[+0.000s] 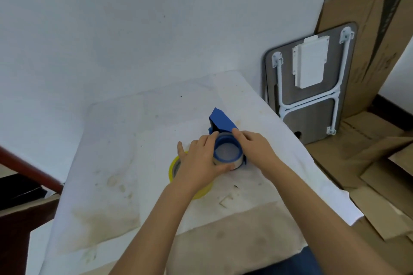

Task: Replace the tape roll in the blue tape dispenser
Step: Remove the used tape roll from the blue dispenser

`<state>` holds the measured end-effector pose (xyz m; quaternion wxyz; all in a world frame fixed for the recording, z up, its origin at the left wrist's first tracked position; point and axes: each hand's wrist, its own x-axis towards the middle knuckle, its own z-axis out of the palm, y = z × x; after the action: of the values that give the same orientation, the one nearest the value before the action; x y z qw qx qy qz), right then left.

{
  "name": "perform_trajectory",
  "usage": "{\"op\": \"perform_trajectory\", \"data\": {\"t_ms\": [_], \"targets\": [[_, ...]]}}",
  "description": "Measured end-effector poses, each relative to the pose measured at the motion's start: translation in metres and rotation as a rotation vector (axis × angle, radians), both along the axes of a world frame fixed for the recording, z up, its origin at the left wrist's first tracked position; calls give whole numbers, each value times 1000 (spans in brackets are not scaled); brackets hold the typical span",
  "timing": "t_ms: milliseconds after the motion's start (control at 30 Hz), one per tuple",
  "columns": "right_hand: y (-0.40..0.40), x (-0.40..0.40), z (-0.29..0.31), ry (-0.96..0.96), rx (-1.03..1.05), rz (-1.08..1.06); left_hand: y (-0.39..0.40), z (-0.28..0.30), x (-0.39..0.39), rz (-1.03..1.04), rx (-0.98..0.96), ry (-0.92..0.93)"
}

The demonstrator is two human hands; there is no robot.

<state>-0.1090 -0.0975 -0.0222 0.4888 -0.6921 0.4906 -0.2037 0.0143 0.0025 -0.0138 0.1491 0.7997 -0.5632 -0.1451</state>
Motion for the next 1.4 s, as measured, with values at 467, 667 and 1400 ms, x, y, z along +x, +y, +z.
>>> {"op": "perform_trajectory", "data": {"t_ms": [467,667,1400], "targets": [[13,-13,10,-586,533,-180,17,15,9,-150,32,156],[18,-26,14,-810,721,-270,29,28,2,-86,-61,493],[29,-31,30,-688,484,-83,25,31,-11,47,-289,416]]}}
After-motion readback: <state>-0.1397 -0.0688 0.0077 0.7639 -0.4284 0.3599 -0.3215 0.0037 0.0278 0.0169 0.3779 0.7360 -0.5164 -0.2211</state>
